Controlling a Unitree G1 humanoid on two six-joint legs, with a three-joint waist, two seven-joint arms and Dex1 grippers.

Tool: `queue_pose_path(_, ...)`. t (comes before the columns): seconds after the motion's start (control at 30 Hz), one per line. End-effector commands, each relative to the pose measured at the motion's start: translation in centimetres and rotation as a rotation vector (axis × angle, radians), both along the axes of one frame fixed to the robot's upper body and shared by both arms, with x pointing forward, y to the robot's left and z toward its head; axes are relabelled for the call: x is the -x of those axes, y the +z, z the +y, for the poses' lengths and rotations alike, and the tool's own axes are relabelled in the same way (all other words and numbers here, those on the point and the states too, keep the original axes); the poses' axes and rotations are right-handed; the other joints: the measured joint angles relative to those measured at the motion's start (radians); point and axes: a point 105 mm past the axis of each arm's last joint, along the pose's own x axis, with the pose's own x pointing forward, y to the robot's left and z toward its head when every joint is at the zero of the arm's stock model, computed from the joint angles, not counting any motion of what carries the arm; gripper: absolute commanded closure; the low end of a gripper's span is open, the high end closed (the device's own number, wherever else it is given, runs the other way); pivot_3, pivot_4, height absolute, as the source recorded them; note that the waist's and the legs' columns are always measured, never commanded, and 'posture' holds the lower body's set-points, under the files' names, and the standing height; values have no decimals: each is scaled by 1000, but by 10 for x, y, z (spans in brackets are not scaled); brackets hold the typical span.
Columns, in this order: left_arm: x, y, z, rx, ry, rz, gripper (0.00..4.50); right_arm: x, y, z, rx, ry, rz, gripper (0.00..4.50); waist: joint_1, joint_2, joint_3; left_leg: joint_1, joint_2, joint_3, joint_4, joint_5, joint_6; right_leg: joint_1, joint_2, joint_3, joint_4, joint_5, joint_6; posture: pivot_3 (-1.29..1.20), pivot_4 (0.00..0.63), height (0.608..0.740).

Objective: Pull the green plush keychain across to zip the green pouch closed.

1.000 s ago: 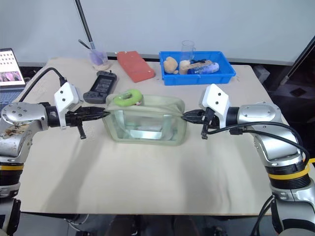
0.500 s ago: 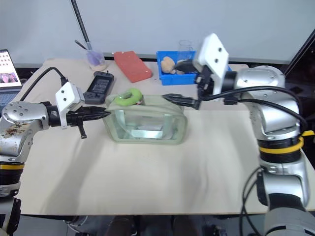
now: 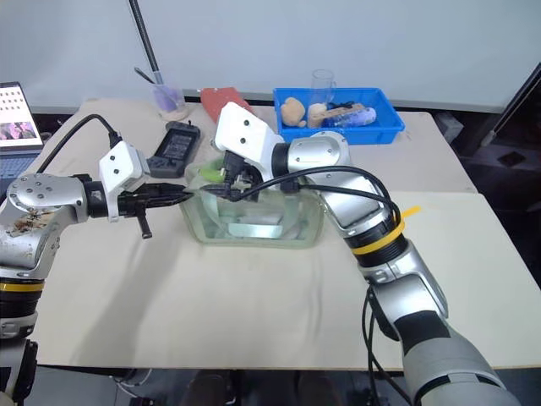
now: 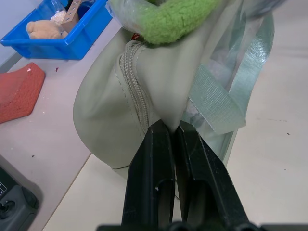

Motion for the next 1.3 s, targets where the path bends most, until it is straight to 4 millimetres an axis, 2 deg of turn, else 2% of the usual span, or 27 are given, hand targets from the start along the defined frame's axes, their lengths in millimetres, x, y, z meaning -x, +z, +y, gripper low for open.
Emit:
queue_pose_path(0.03,4,8,-1,-10,-7,-33,4500,5,17,2,-38,25,-54,1886,-1,0,0,0,0,0,0,0,0,0,0,0,0,0,0,0,150,740)
queue_pose_path(0.27,3,6,-4,-6,-14,-31,4500,1,15,-7,-18,8,-50,4255,0,0,0,0,0,0,0,0,0,0,0,0,0,0,0,0,150,740)
queue_pose_path(0.3,2,6,-4,-5,-17,-31,4500,2,18,-10,-29,6,-46,4475,0,0,0,0,0,0,0,0,0,0,0,0,0,0,0,0,150,740)
queue_pose_path(0.47,1,7,-6,-3,-24,-34,4500,3,42,-30,-133,-36,-32,4475,1,0,0,0,0,0,0,0,0,0,0,0,0,0,0,0,150,740)
queue_pose_path(0.57,-2,6,-4,-9,-16,-40,4500,-3,57,-57,-164,-141,-85,4475,4,0,0,0,0,0,0,0,0,0,0,0,-1,0,0,0,150,740)
queue_pose_path(0.7,-8,5,2,-25,11,-57,4500,-11,53,-123,-101,-351,-116,4475,11,0,0,0,0,0,0,0,0,1,-1,-1,-3,-3,-5,0,150,740)
queue_pose_path(0.77,-9,5,3,-26,13,-59,4500,-12,48,-142,-79,-412,-112,4475,10,0,0,-1,-1,1,0,0,0,1,-2,-1,-3,-3,-5,0,150,740)
queue_pose_path(0.9,-12,1,6,-33,19,-55,4500,-13,30,-195,-45,-617,-95,4475,5,0,0,0,-1,1,-1,0,0,1,-2,-1,-3,-3,-5,0,150,740)
queue_pose_path(1.0,-13,-1,6,-32,18,-50,4500,-17,11,-217,-57,-731,-71,4475,-1,0,0,1,-1,1,-1,0,0,1,-2,0,-3,-3,-5,0,150,740)
queue_pose_path(1.1,-15,-1,5,-33,15,-49,4500,-19,-10,-219,-85,-773,-19,4475,-2,0,0,1,-1,1,-1,0,0,1,-1,0,-2,-3,-5,0,150,740)
queue_pose_path(1.17,-17,-1,4,-33,15,-49,4500,-18,-45,-214,-55,-780,59,4475,-1,0,0,1,-1,1,-1,0,0,1,-1,0,-3,-3,-5,0,150,740)
queue_pose_path(1.23,-18,-1,4,-32,15,-50,4500,-13,-82,-202,-52,-762,163,4475,-1,-1,-1,1,-1,0,-1,0,0,2,-1,0,-3,-3,-5,0,150,740)
queue_pose_path(1.3,-18,-1,4,-34,12,-50,4500,-5,-108,-188,-53,-730,244,4475,-1,-1,-1,1,-1,0,-1,0,0,3,-1,0,-3,-2,-3,0,150,740)
